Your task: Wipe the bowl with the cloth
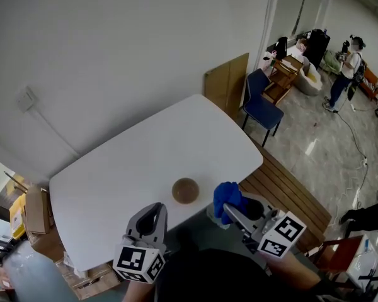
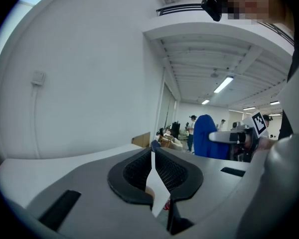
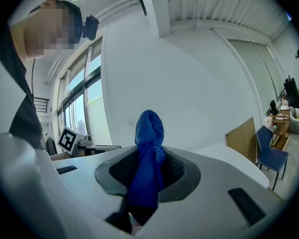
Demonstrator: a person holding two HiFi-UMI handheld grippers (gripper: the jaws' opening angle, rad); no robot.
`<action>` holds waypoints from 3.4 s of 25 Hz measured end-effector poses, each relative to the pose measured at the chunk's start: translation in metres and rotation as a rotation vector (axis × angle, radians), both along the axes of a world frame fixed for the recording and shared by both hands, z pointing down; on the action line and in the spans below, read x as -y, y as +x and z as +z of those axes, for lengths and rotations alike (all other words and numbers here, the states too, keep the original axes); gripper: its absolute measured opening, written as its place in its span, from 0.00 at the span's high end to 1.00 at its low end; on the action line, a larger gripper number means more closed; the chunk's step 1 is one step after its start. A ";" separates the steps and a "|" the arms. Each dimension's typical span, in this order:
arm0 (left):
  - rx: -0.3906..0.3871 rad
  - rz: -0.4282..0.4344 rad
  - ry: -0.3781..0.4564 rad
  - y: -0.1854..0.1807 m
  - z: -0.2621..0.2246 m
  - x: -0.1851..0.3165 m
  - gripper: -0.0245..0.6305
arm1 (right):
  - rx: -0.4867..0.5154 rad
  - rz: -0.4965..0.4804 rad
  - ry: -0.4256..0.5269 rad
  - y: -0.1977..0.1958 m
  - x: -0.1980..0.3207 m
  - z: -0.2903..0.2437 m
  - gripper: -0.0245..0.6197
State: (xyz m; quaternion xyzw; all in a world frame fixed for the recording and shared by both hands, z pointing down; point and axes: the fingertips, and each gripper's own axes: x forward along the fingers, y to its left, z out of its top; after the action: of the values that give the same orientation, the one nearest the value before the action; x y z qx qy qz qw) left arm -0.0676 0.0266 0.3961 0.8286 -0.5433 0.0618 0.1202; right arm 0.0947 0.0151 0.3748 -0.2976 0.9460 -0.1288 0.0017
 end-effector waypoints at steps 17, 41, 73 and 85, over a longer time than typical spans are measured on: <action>0.019 0.083 -0.069 -0.065 0.020 0.098 0.91 | -0.066 -0.012 -0.089 -0.082 0.084 0.021 0.82; 0.046 0.124 -0.383 -0.020 0.171 0.106 0.89 | -0.226 -0.194 -0.352 -0.109 0.090 0.173 0.82; 0.144 0.262 -0.749 0.003 0.307 0.096 0.71 | -0.478 -0.275 -0.595 -0.115 0.057 0.291 0.82; 0.092 0.235 -0.769 0.014 0.297 0.109 0.93 | -0.544 -0.305 -0.587 -0.113 0.049 0.294 0.82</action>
State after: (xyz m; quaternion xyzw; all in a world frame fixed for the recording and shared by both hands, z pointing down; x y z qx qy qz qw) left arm -0.0541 -0.0824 0.6933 0.7760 -0.3869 0.3109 0.3892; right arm -0.0184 -0.0339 0.6689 -0.1656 0.8684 -0.3081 -0.3515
